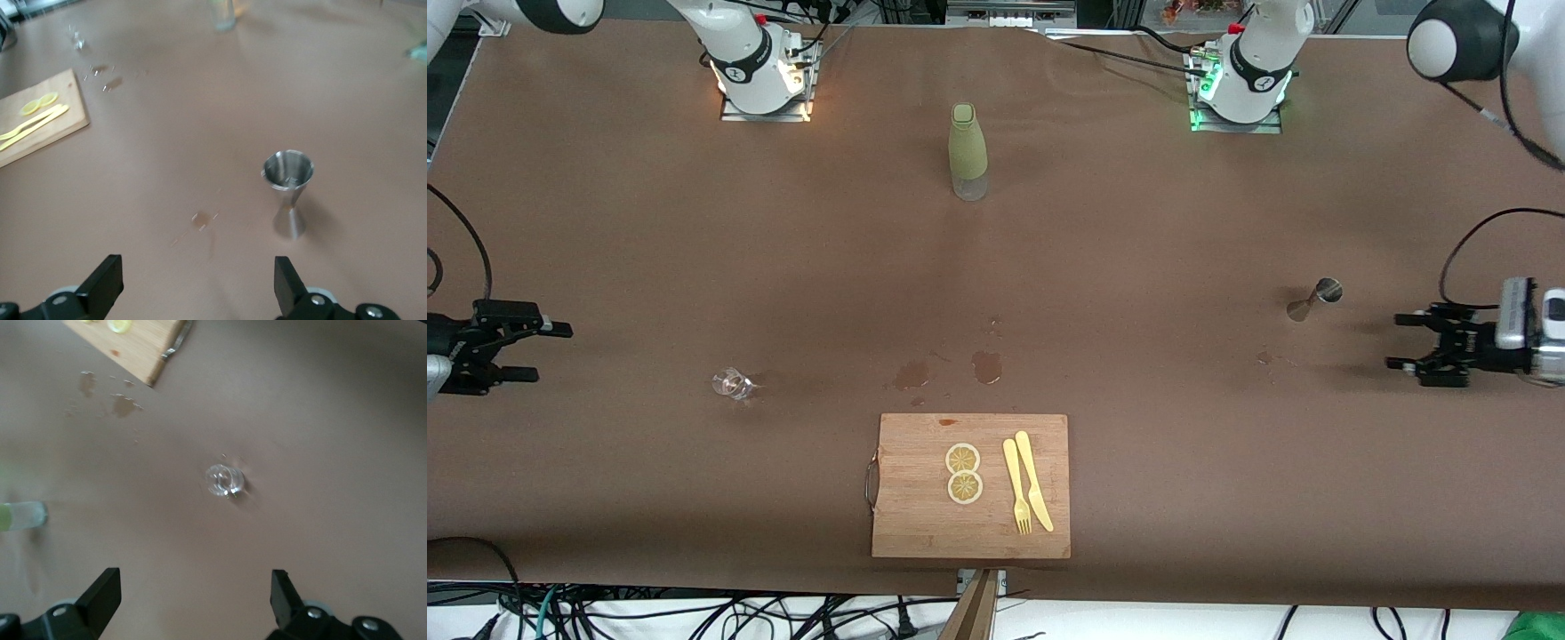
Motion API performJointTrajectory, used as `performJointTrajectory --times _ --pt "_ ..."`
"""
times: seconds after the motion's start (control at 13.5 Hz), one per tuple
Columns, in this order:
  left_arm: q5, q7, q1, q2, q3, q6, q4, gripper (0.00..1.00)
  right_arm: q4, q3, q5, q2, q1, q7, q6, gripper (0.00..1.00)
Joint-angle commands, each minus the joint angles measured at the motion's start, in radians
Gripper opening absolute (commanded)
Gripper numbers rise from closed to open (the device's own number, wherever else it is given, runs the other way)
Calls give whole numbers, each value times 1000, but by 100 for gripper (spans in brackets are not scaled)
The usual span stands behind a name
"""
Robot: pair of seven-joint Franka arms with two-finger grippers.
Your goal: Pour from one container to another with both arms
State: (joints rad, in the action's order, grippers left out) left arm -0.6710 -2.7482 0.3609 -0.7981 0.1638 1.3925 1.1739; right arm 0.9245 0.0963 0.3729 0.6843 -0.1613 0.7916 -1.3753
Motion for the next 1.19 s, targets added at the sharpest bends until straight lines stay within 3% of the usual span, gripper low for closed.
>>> performJointTrajectory --times 0.0,0.52,0.82,1.11 --pt "112 -38 -34 166 -1 89 69 100 25 -1 -153 -87 81 -196 33 100" --pt "425 573 -226 534 -4 233 260 100 51 -6 -281 -201 189 -681 182 100" --pt "527 1150 -315 641 -6 226 289 100 221 -6 -321 -340 190 -713 182 100" --pt "570 1739 -365 677 -7 169 293 100 379 -4 -353 -435 192 -704 64 100"
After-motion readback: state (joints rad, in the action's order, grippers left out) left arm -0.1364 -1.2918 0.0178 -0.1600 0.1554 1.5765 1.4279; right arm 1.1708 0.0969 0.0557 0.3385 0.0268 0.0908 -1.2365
